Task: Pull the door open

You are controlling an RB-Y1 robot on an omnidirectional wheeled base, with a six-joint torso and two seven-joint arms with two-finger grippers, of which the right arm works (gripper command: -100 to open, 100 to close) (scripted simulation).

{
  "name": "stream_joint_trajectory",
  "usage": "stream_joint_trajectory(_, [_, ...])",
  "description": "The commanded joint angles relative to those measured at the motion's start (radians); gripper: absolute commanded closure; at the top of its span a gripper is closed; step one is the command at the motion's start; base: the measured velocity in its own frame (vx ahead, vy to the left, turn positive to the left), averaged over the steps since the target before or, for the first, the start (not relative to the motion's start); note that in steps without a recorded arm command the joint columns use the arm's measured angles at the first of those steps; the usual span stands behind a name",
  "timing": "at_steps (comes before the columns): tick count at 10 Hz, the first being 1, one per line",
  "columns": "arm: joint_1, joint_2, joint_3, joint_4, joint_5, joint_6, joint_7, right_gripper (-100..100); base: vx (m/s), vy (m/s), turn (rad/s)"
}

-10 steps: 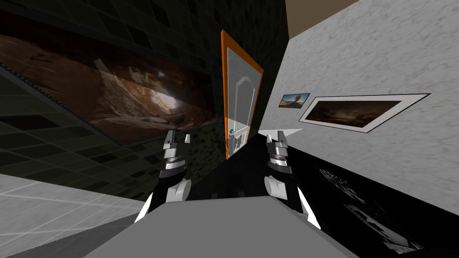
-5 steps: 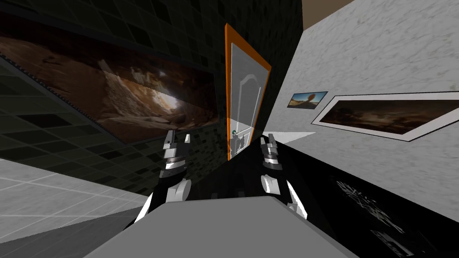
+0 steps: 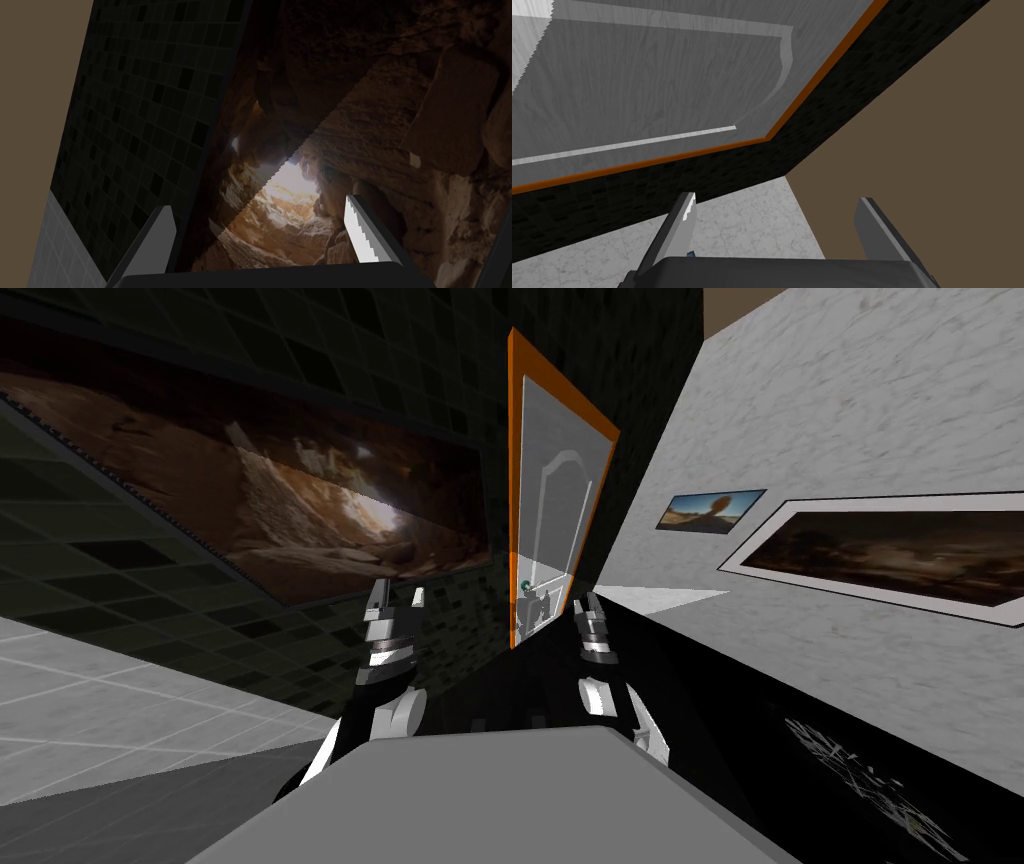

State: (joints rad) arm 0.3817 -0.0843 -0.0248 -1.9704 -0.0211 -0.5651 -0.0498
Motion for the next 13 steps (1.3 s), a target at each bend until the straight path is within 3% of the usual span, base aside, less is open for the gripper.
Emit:
stream_joint_trajectory(1, [-0.024,-0.019,0.011,0.050,-0.001,-0.010,-0.013,-100,0.060,-0.069,0.199])
stream_joint_trajectory(4, [-0.041,-0.032,0.017,0.119,-0.002,-0.016,-0.022,-100,0.044,-0.050,0.080])
stream_joint_trajectory(6, [-0.076,-0.061,0.029,0.191,-0.004,-0.029,-0.040,-100,0.058,-0.063,0.163])
stream_joint_trajectory(8, [-0.076,-0.061,0.029,0.216,-0.004,-0.029,-0.040,-100,0.028,-0.046,0.032])
stream_joint_trajectory(9, [-0.095,-0.075,0.036,0.258,-0.005,-0.036,-0.049,-100,0.025,-0.032,0.116])
stream_joint_trajectory(10, [-0.095,-0.075,0.036,0.266,-0.005,-0.036,-0.049,-100,0.026,-0.038,0.085])
stream_joint_trajectory(13, [-0.131,-0.104,0.049,0.352,-0.008,-0.049,-0.067,-100,0.038,-0.049,0.114])
